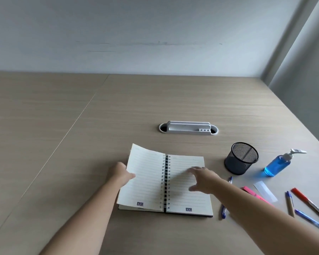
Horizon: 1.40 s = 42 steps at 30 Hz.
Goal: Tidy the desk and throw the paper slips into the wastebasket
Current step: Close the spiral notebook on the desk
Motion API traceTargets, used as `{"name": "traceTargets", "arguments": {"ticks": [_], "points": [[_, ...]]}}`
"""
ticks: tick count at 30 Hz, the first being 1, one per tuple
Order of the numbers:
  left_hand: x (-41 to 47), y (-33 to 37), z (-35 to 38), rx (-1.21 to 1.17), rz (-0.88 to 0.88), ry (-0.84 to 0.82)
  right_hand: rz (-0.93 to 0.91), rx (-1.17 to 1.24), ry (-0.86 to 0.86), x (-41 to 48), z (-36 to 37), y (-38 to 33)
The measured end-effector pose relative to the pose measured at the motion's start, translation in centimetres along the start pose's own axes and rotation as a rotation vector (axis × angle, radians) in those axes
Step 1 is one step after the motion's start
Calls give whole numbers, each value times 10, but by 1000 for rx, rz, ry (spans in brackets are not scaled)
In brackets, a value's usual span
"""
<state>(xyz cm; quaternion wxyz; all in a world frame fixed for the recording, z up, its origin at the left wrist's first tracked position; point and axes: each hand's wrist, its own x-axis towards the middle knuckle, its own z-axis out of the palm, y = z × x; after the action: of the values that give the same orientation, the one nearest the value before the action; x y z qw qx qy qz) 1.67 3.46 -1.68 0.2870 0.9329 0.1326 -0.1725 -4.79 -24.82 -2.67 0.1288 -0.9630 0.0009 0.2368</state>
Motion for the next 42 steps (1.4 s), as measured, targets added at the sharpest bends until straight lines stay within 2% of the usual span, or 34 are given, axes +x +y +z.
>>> {"name": "traceTargets", "arguments": {"ticks": [5, 9, 10, 12, 15, 18, 21, 29, 32, 35, 37, 42], "points": [[13, -20, 17, -6, -49, -13, -28, -142, 35, -3, 9, 17], [8, -9, 17, 253, -85, 24, -29, -185, 31, 7, 6, 15], [7, -4, 16, 326, -37, 50, -30, -185, 32, 9, 5, 15], [11, 6, 20, 409, 180, 54, -32, -179, 37, 12, 5, 17], [13, 32, 34, 586, 506, -187, -41, -173, 46, 14, 5, 19], [16, 51, 54, 802, 591, -399, -47, -162, 44, 15, 5, 20], [18, 54, 68, 927, 570, -442, -55, -171, 46, 16, 5, 21], [14, 40, 61, 831, 579, -381, -64, -132, 55, 12, 7, 23], [8, 25, 54, 553, 585, -308, -45, -29, 72, 4, 7, 19], [-7, 4, 51, 333, 610, -157, -87, 96, 208, -15, 24, 14], [-18, -13, 56, 373, 651, -147, -147, 123, 244, -31, 46, 10], [-27, -48, 71, 507, 651, -159, -197, 22, 144, -50, 82, 12]]}}
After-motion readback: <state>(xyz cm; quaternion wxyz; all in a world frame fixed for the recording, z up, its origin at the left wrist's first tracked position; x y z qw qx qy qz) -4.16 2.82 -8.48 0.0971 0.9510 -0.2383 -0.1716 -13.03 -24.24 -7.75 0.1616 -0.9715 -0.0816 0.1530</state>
